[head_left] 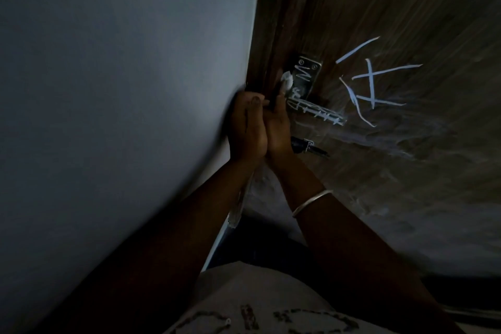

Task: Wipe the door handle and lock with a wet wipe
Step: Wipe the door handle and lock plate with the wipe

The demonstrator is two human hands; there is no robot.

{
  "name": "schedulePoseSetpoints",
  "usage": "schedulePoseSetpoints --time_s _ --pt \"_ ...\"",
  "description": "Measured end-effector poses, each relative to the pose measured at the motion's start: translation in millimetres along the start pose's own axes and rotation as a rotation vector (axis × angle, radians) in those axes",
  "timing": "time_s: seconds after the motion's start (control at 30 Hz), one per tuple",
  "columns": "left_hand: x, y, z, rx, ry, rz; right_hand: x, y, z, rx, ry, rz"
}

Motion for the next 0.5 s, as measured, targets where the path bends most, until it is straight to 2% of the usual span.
schedulePoseSetpoints --time_s 0.1,0.17,0.33,0.4,0.5 --pt "2 0 -1 -0.001 -0.001 0.011 -19 -10 3 0.064 -0.099 -0.099" --pt "1 1 0 -0.011 -0.011 0.003 -27 -9 5 0.058 -0.179 -0.268" --pt "-3 1 0 -0.034 -0.069 -0.055 -35 -13 6 -0.038 -0.095 -0.627" --pt "-5 1 0 -0.03 -0.11 -0.095 -41 -15 8 -0.022 -0.087 -0.688" --pt "-4 2 1 -0.022 -0.117 -0.101 -46 -18 6 0.018 -0.064 -0.643"
Point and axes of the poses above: each hand's wrist, its own z-axis towards the middle knuckle, its own y-axis out of the palm, x = y × z, the point moved 8 cm from there along z, towards the middle knuckle, and after that the axes turned 10 degrees about -z, right-handed, at the moved point
